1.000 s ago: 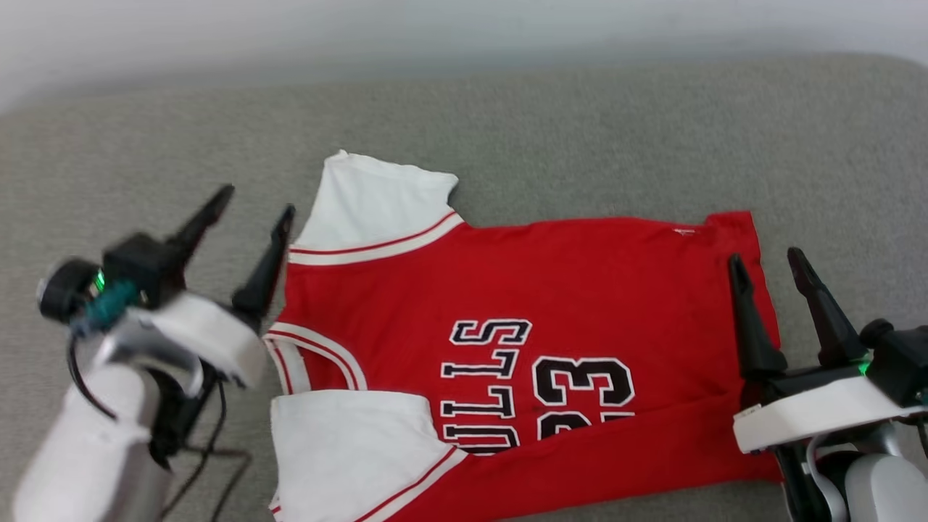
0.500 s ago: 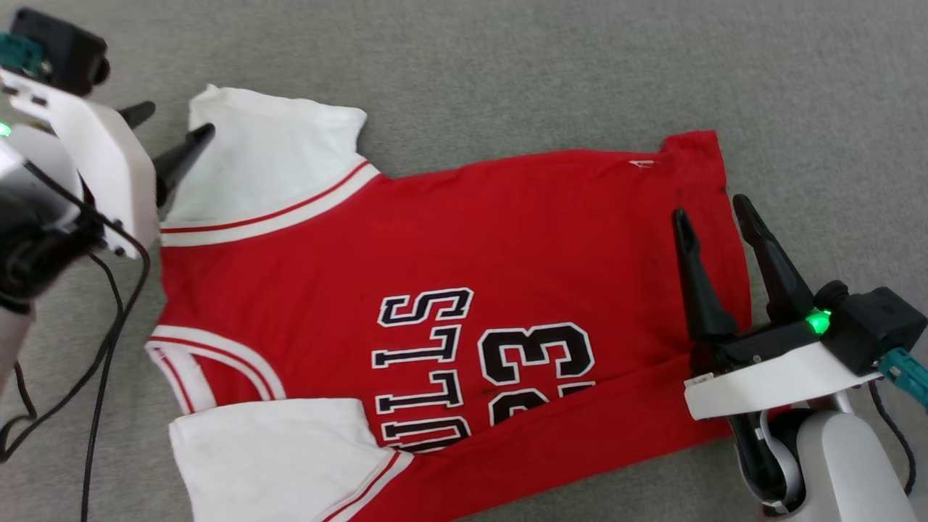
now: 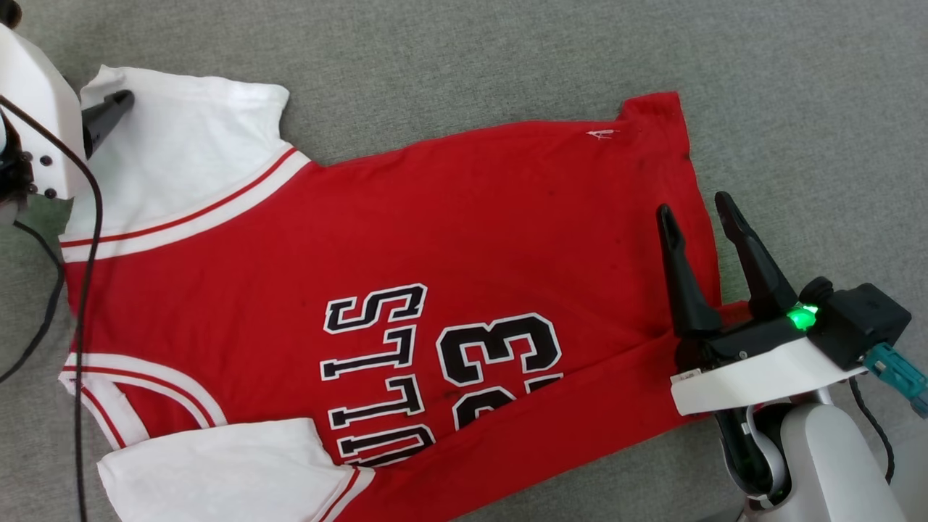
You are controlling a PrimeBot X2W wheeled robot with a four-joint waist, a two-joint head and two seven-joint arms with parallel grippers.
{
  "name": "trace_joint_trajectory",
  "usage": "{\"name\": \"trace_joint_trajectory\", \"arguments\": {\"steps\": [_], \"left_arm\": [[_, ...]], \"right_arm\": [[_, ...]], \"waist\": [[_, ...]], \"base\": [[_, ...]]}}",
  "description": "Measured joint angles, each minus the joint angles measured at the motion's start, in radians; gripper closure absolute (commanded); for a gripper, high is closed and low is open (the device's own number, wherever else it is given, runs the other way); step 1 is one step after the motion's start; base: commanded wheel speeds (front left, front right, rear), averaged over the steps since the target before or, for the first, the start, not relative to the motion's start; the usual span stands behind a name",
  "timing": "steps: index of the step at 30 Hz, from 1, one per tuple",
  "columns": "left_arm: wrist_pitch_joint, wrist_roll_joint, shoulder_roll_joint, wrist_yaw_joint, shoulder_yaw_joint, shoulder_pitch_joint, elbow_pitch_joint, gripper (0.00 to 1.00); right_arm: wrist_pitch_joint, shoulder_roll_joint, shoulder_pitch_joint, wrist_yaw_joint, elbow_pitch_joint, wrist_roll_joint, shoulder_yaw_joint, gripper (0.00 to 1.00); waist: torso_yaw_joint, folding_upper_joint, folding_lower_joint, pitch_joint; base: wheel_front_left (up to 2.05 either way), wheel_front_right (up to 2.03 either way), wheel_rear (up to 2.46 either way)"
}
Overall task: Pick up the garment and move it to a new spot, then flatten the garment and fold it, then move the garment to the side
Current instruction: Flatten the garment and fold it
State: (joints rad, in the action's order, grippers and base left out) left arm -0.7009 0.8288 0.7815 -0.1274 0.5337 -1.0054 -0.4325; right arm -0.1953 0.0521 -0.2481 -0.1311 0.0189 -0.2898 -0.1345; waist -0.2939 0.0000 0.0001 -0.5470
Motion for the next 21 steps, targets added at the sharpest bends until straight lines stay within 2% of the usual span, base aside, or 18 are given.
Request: {"name": "trace_joint_trajectory", "arguments": {"steps": [3,4,5,6,15,21], "left_arm": [[-0.004,-0.007,0.0,0.001,0.008,-0.006,-0.014,0.0],[-0.005,-0.004,-0.002,0.001,0.008,-0.007,-0.02,0.2],[-0.01,0.004,-0.006,0.001,0.007,-0.007,-0.026,0.68],[-0.014,0.013,-0.01,0.001,0.006,-0.007,-0.03,1.0],[0.071,0.029,-0.044,0.004,-0.007,0.008,-0.058,1.0],[0.157,0.049,-0.045,0.004,-0.028,0.076,-0.04,1.0]], "right_arm": [[-0.007,0.0,-0.004,0.0,0.006,-0.001,-0.001,0.0],[-0.008,0.0,-0.005,0.0,0.007,-0.001,-0.001,0.0],[-0.01,0.0,-0.007,0.0,0.009,-0.001,-0.002,0.0],[-0.011,0.0,-0.008,0.0,0.009,-0.001,-0.002,0.0],[0.013,0.0,-0.014,0.0,0.015,0.012,0.015,0.0],[0.092,0.003,-0.005,0.0,0.014,0.059,0.04,0.0]], "waist": [[-0.001,0.0,0.0,-0.007],[-0.001,0.0,0.0,-0.007],[-0.001,0.0,-0.0001,-0.007],[0.0,0.0,-0.0001,-0.008],[0.022,0.0,0.0,0.021],[0.044,0.0,-0.0001,0.089]], "base": [[0.0,0.0,0.0],[0.0,0.0,0.0],[0.0,0.0,0.0],[0.0,0.0,0.0],[0.0,0.0,0.0],[0.0,0.0,0.0]]}}
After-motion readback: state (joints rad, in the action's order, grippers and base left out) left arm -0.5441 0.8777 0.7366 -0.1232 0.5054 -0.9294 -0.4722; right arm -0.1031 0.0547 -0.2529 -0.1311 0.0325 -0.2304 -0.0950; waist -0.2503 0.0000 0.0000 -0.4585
